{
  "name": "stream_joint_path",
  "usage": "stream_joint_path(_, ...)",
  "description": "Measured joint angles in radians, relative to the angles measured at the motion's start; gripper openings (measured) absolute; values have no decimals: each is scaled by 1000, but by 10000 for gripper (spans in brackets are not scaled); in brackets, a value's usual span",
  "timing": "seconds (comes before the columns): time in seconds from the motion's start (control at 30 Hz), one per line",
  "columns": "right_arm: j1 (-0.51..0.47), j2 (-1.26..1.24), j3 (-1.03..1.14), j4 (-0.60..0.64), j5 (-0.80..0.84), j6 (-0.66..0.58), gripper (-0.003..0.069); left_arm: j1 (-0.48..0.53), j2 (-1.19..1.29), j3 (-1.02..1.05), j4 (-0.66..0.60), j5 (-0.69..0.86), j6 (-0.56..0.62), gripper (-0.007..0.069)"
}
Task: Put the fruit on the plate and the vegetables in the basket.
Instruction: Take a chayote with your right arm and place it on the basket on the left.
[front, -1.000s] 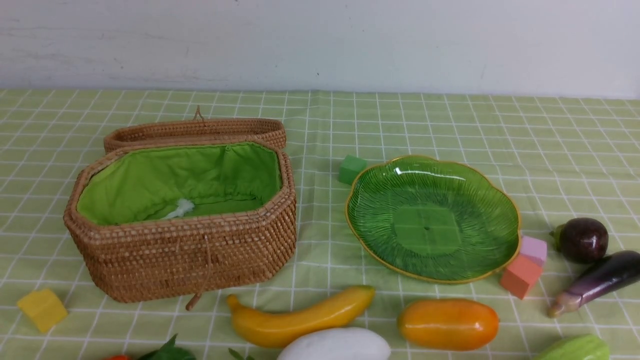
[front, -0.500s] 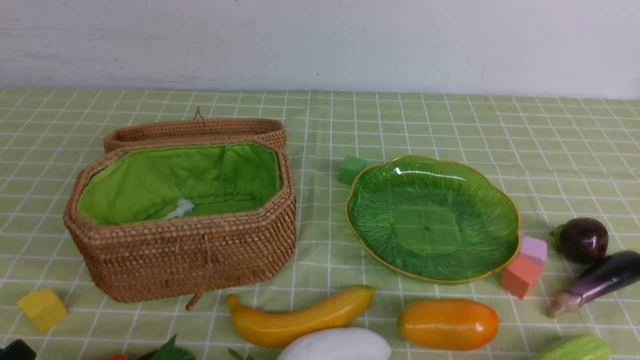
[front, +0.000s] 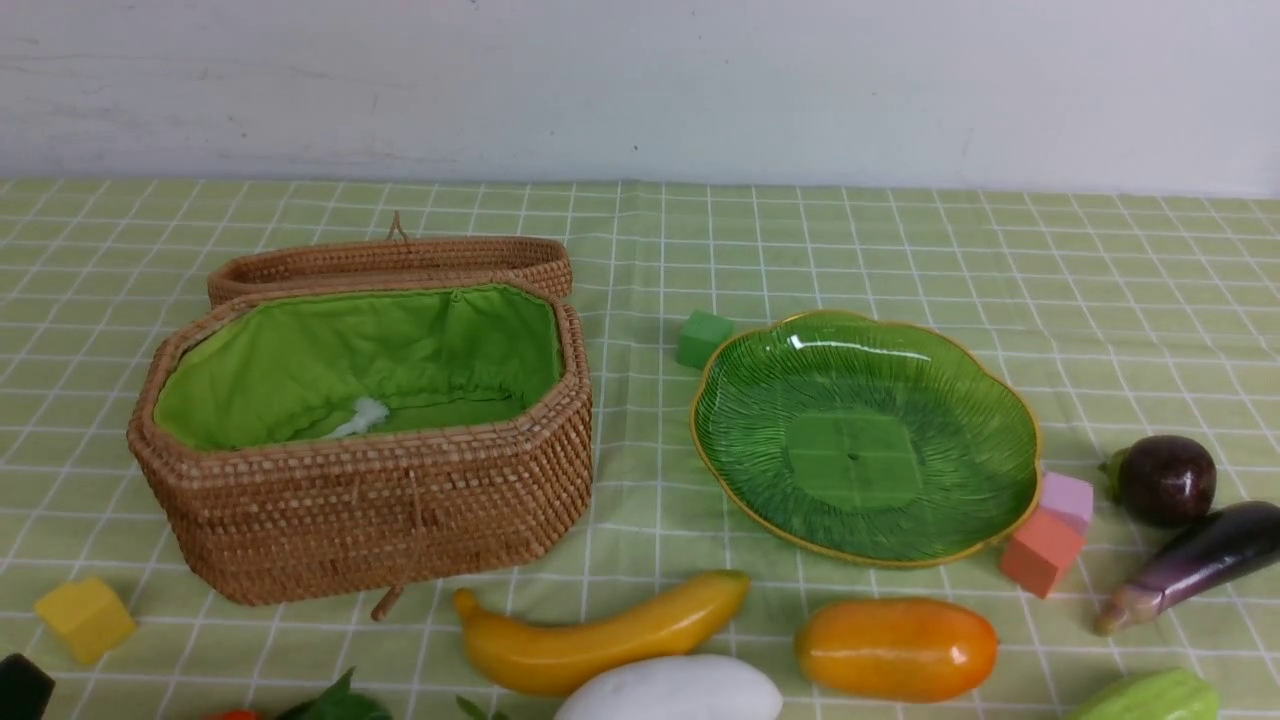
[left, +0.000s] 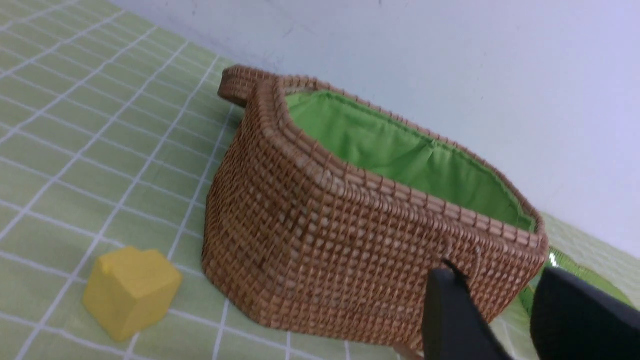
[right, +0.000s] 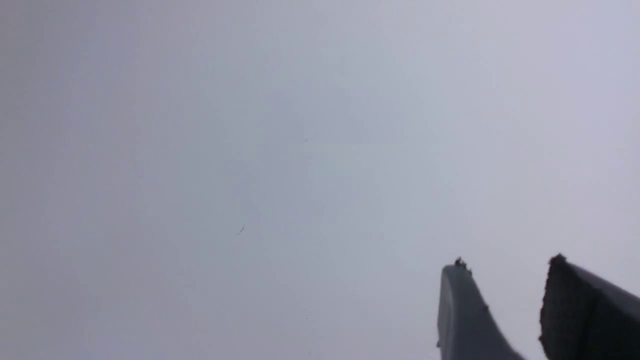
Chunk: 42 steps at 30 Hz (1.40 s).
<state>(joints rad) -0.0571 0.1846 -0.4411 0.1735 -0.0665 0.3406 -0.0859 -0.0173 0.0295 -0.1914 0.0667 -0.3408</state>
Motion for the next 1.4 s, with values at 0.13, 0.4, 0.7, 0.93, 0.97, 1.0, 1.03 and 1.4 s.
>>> stream_joint_path(0.13,0,158,-164,-13,185,-9,240,0,0,0,-5,-32,0,239)
stream_joint_path(0.4,0,404,-209,-135,381,-112,240,0,0,0,-7,-10,0,239)
stream_joint_path(0.7,0,685,-276,-24,856,-34,251,0,0,0,-9,-1,0,239)
stream_joint_path(0.93,0,855,-298,124,962,23,361,0,0,0,-10,-1,0,239)
stream_joint_path(0.97,1,874,-298,140,963,26,387,0,0,0,-10,-1,0,239)
stream_joint_path(1.0,1,903,-299,162,961,27,429,0,0,0,-10,-1,0,239)
stream_joint_path(1.03,1,933,-299,182,957,31,474,0,0,0,-10,-1,0,239)
stream_joint_path(1.4,1,1153,-299,188,856,163,621,0,0,0,-10,-1,0,239)
